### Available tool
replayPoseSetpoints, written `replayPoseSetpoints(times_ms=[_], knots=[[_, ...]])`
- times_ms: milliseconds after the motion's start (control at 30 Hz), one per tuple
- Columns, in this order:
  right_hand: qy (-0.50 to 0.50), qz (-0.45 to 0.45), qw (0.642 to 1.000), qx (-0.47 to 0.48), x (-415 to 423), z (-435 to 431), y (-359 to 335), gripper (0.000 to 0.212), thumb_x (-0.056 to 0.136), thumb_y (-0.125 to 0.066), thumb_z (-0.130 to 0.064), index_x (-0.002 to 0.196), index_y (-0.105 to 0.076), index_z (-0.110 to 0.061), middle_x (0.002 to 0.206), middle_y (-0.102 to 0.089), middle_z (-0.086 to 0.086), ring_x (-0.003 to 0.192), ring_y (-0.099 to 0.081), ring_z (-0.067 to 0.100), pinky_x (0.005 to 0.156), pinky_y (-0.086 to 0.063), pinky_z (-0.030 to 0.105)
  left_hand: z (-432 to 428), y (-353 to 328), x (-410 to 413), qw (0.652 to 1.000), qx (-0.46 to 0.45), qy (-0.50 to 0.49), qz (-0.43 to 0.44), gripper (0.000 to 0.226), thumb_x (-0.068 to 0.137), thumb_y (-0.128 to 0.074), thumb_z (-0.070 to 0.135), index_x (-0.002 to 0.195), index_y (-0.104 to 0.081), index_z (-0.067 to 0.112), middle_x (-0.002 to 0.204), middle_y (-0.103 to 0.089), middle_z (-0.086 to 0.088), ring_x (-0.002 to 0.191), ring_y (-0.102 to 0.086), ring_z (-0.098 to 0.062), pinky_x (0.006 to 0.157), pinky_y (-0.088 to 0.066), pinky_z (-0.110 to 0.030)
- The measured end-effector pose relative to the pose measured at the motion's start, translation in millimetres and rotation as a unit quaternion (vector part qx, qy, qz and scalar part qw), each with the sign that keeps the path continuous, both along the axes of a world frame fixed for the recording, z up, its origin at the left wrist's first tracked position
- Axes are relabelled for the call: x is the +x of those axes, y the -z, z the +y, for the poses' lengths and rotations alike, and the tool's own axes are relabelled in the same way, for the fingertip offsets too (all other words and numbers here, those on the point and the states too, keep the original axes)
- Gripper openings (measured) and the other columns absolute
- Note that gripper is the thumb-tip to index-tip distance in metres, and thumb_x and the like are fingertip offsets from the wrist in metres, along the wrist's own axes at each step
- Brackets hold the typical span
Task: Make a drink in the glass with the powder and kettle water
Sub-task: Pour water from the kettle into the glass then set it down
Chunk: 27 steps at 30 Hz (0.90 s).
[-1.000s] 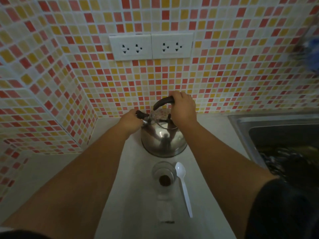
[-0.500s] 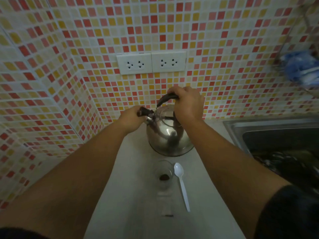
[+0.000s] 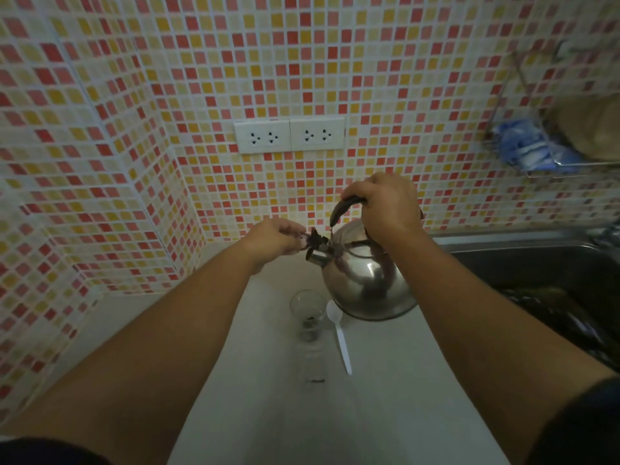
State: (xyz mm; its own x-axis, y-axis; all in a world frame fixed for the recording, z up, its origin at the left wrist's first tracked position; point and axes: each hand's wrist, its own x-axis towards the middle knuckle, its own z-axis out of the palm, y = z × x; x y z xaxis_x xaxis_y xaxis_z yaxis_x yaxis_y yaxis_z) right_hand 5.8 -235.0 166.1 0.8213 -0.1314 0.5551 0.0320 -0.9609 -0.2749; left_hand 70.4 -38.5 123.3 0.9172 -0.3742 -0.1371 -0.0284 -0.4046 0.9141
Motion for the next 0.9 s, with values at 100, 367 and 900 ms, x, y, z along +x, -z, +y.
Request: replayPoseSetpoints(times_ms=[100,367,900], knots=[[-0.009,0.029,0.998,-0.057,-11,3,2,0.039,0.081,-0.060,-0.004,0.105,-0.064,-0.035,0.104,-0.066,0.006,0.099,-0.054,0.029,0.091,-0.042,0.046,0,7,-12,1.000,-0.015,-0.004,0.027,0.019,0.079,-0.070,0.007,0.096,-0.066,0.016,0.104,-0.067,-0.006,0.091,-0.064,-0.017,0.069,-0.053,-0.020],[-0.026,0.069,0.988,-0.134,-23,14,11,0.045,0.079,-0.063,-0.004,0.108,-0.061,-0.038,0.106,-0.064,0.005,0.098,-0.051,0.028,0.088,-0.039,0.042,1,24,-32,0.998,-0.006,-0.041,0.048,0.016,0.078,-0.071,0.003,0.089,-0.069,0.015,0.088,-0.070,-0.002,0.081,-0.068,-0.015,0.056,-0.054,-0.016],[-0.070,0.107,0.974,-0.188,-31,22,8,0.044,0.079,-0.061,-0.005,0.109,-0.059,-0.037,0.108,-0.060,0.006,0.101,-0.049,0.028,0.092,-0.036,0.044,-1,37,-50,0.996,0.000,-0.064,0.059,0.017,0.079,-0.069,0.002,0.084,-0.067,0.018,0.092,-0.069,-0.006,0.082,-0.067,-0.018,0.063,-0.055,-0.022]])
